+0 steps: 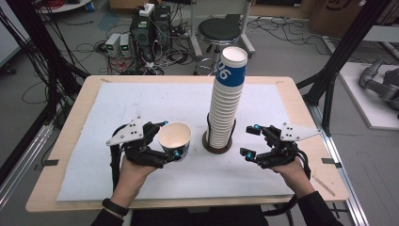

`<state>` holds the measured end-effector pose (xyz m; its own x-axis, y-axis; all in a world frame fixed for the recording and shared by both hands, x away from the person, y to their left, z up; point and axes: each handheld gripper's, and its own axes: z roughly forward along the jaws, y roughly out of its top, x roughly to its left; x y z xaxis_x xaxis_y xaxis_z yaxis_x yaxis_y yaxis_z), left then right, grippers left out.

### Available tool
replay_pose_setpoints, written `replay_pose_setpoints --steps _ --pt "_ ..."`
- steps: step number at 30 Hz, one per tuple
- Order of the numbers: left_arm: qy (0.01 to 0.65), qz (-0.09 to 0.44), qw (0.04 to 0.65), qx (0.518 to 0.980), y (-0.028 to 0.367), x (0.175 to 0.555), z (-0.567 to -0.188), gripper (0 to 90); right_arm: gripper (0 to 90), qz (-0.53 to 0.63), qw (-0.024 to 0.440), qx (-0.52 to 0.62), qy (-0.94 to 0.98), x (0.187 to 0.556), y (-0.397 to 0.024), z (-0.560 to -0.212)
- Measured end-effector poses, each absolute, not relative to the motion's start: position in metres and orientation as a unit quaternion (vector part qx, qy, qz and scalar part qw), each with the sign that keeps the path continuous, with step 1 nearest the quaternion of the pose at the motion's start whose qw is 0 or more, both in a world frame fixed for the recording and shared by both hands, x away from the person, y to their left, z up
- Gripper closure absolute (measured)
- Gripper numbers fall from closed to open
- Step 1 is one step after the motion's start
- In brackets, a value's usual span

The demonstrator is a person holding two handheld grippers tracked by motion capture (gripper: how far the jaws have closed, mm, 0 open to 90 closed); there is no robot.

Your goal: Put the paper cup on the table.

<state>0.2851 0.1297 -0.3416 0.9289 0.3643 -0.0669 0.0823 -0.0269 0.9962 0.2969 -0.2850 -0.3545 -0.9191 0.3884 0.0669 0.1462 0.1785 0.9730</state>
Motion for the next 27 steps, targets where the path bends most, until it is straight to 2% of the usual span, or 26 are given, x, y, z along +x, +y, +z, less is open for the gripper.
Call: replay_pose_setpoints --steps 14,27 --pt "0.213 0.18 0.663 0.695 0.159 0.304 -0.352 21.3 19.7 0.615 0.11 0.202 0.754 0.303 -0.297 -0.356" --pt "0.277 0.225 0.65 0.671 0.182 0.323 -0.37 21.0 19.7 0.598 0.125 0.2 0.766 0.304 -0.295 -0.358"
